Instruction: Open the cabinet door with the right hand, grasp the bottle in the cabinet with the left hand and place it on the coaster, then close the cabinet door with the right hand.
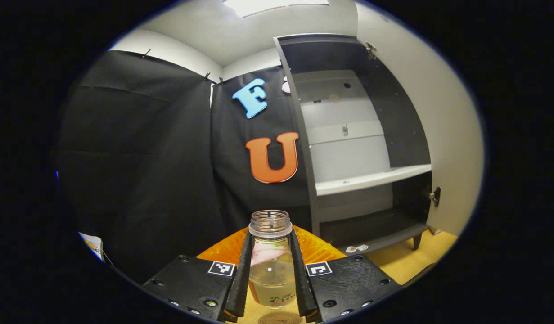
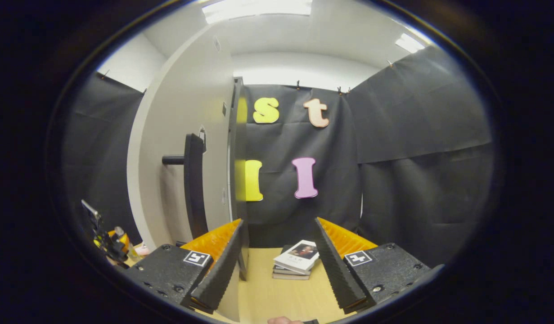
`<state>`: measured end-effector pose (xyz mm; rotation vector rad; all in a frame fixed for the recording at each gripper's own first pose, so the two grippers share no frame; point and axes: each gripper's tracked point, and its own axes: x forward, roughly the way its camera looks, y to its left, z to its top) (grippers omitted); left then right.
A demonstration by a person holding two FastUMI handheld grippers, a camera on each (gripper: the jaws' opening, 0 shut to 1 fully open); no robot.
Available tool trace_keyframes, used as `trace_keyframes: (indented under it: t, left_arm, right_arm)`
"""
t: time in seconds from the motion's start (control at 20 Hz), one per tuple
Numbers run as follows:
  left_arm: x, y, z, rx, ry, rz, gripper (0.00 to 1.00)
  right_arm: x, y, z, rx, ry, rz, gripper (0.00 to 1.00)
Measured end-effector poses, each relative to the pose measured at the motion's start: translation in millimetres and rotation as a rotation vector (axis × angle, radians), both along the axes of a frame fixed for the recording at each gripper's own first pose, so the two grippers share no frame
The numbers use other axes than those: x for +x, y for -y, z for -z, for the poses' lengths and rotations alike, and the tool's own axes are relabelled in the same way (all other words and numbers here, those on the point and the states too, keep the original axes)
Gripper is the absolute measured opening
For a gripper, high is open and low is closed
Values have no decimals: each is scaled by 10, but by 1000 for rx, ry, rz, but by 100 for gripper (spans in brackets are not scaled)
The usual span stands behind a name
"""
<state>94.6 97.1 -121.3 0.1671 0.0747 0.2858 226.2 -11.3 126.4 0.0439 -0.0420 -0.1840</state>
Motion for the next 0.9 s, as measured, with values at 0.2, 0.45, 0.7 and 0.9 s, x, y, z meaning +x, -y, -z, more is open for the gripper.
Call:
trace_keyframes:
  t: [0.2,0.45,0.7,0.9]
  left_arm:
    - [-160,-59,430,-32,-3,-43,42]
    - [-197,-108,624,-57,17,-71,42]
    - [-282,-64,790,-82,33,-77,42]
    - [-307,-65,816,-82,55,-82,42]
  right_arm:
    - [10,12,2,47,-13,14,94]
    - [-14,6,-26,40,-16,45,93]
    - [-37,13,-49,5,-38,79,93]
    - [-41,12,-46,1,-47,89,93]
